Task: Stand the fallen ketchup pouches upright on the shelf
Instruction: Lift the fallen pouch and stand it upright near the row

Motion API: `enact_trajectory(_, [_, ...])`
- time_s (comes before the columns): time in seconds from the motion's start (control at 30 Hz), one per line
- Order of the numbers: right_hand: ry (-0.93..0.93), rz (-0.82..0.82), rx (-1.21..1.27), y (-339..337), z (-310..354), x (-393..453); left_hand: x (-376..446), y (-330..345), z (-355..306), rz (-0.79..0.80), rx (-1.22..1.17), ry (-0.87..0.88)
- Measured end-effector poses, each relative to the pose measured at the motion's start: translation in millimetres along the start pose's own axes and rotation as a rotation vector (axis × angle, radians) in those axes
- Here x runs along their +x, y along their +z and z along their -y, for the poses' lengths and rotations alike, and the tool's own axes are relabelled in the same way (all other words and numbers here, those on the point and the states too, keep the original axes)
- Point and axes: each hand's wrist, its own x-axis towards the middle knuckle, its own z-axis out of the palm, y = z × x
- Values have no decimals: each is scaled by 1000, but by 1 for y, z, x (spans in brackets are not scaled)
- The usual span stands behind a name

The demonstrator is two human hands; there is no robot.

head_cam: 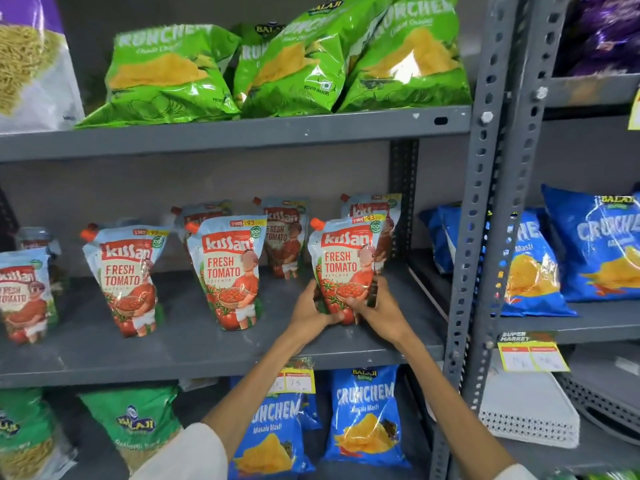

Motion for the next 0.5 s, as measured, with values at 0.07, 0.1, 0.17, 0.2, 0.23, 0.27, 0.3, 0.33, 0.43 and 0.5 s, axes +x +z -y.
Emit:
enact_trajectory(0.07, [32, -45, 14, -8, -3, -2, 2, 13, -5, 13, -11, 3])
enact_trajectory(0.1, [43, -85, 5, -11, -5, -3, 3, 20, -7, 21, -16, 1])
enact_trajectory(0.17, [43, -188, -49, -18, -10, -6, 5, 38, -11, 31, -13, 1])
enact_trajectory(0.2, [48, -232, -73, -21, -12, -8, 6, 48, -13, 37, -6, 8])
enact_trajectory(0.23, [56, -264, -91, -24, -13, -8, 8, 55, -15, 46, 1, 17])
enact_trajectory(0.27, [67, -288, -107, -26, -13, -9, 9, 62, -17, 57, 7, 24])
enact_trajectory(0.3, [72, -311, -124, -28, -14, -10, 10, 68, -19, 69, 6, 26])
enact_trajectory(0.33, [66, -334, -138, -27, -13, -9, 12, 70, -20, 78, 4, 26])
enact_trajectory(0.43, [55, -376, -164, -28, -12, -12, 14, 78, -23, 93, -9, 11])
enact_trajectory(0.5, [75, -397, -171, -27, -10, -15, 14, 79, -23, 99, -22, 4])
